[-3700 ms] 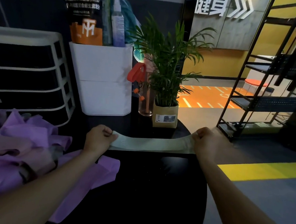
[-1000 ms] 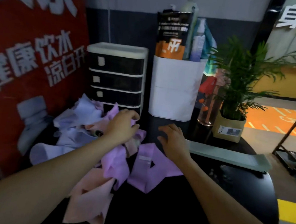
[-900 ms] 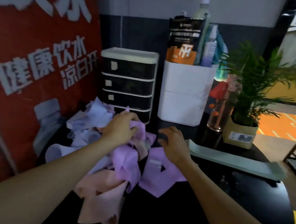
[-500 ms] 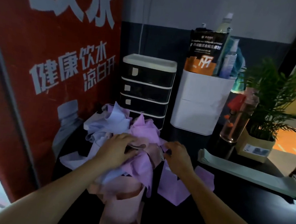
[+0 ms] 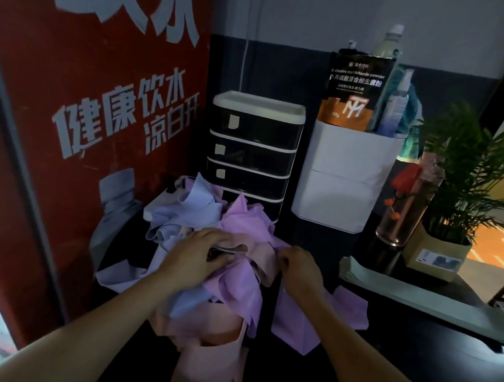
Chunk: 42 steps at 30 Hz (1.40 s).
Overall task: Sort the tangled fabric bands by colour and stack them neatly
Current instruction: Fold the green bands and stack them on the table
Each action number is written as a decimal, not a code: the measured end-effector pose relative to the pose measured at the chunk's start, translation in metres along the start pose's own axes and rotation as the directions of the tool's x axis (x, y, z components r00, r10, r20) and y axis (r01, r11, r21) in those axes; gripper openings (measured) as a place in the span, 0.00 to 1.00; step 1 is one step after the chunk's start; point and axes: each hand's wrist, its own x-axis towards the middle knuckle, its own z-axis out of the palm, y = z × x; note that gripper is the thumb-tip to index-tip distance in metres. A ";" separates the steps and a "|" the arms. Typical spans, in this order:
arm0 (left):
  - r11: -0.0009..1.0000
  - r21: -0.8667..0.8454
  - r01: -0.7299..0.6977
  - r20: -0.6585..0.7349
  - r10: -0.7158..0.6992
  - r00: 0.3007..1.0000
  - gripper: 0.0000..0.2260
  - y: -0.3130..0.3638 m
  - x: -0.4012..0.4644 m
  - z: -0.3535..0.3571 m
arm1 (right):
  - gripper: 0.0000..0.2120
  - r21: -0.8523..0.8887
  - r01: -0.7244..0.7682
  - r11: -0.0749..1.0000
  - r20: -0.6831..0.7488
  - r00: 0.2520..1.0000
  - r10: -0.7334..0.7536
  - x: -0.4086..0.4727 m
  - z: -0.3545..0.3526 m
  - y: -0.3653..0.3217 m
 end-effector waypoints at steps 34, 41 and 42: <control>0.770 -0.627 -0.115 -0.313 -0.114 0.943 0.10 0.103 0.099 -0.080 | 0.07 0.199 0.374 0.906 -0.492 0.837 -0.238 0.087 -0.190 -0.136; 0.713 -0.683 -0.159 -0.281 -0.056 0.958 0.07 0.117 0.094 -0.092 | 0.06 0.238 0.371 0.898 -0.557 0.809 -0.187 0.082 -0.208 -0.132; 0.679 -0.716 -0.160 -0.257 -0.043 0.965 0.07 0.123 0.093 -0.095 | 0.05 0.233 0.369 0.900 -0.557 0.809 -0.187 0.080 -0.209 -0.131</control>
